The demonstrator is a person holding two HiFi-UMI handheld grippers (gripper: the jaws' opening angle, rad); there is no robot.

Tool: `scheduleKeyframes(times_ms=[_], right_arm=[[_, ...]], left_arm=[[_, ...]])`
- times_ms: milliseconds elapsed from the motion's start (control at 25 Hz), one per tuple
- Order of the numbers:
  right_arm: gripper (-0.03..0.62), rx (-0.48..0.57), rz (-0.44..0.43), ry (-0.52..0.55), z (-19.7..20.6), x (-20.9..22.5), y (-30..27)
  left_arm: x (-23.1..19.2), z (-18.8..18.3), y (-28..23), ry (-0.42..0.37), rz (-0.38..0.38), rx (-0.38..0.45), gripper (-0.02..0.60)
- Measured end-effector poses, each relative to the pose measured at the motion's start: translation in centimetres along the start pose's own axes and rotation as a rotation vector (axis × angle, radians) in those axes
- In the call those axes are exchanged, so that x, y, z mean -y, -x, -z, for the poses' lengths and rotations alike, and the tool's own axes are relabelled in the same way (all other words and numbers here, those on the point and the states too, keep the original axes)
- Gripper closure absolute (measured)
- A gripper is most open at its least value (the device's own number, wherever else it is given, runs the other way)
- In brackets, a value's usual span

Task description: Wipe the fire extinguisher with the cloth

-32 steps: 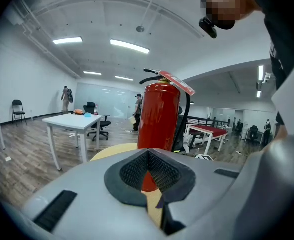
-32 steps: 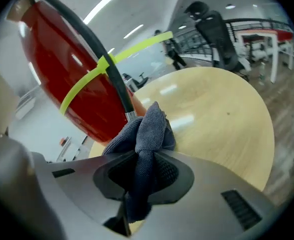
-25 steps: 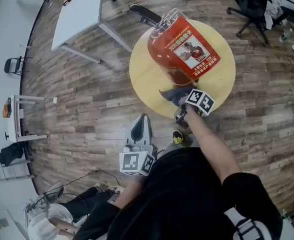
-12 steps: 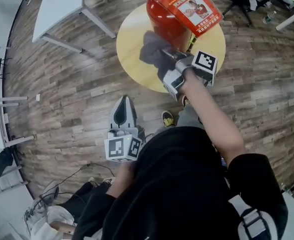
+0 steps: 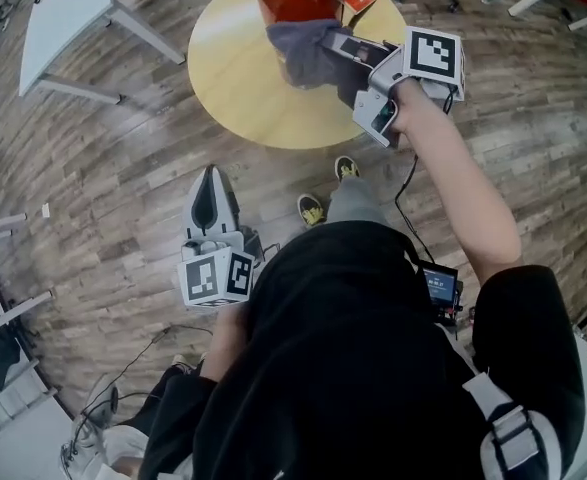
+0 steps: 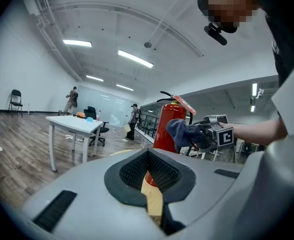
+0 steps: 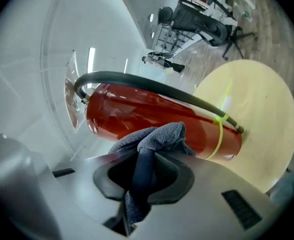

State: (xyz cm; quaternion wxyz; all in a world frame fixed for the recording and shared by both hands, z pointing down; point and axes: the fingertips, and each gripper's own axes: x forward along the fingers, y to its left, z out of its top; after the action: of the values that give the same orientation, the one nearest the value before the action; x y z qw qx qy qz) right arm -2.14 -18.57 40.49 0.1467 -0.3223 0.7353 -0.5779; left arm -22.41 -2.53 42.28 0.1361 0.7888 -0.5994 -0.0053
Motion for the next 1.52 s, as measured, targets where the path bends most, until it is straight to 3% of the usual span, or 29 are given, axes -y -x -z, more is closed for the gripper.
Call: scheduleKeyframes(times_ms=[200, 320, 440, 600, 880, 1120, 1200, 1360, 1520], right_arm=[[0.526, 0.097, 0.093, 0.167, -2.7, -1.0, 1.9], [0.526, 0.162, 0.096, 0.315, -3.7, -3.3, 2.6], [0.526, 0.193, 0.08, 0.383, -4.1, -5.1, 2.8], [0.526, 0.183, 0.107, 0.404, -3.7, -3.5, 2.3], [0.526, 0.121, 0.34, 0.449, -1.4, 7.7, 1.5], [0.526, 0.045, 0.529, 0.369, 3.6, 19.4, -1.7], [0.526, 0.05, 0.545, 0.311, 4.3, 21.8, -2.1], [0.526, 0.06, 0.53, 0.334, 4.3, 21.7, -2.0], [0.526, 0.092, 0.448, 0.447, 2.4, 15.5, -1.4]], left_arm=[[0.0, -0.3, 0.0, 0.005, 0.031, 0.01, 0.566], [-0.1, -0.2, 0.0, 0.005, 0.049, 0.01, 0.566], [0.2, -0.5, -0.3, 0.004, 0.059, 0.01, 0.566], [0.9, -0.5, -0.9, 0.0, 0.067, 0.002, 0.566], [1.3, 0.4, -0.7, -0.006, 0.042, -0.047, 0.566], [-0.7, 0.0, 0.5, -0.019, -0.026, -0.045, 0.566], [-1.3, -0.1, 1.1, -0.018, -0.049, -0.046, 0.566], [-2.1, 0.6, 1.8, -0.019, -0.052, -0.059, 0.566], [-1.4, 0.7, 1.5, -0.011, -0.017, -0.039, 0.566]])
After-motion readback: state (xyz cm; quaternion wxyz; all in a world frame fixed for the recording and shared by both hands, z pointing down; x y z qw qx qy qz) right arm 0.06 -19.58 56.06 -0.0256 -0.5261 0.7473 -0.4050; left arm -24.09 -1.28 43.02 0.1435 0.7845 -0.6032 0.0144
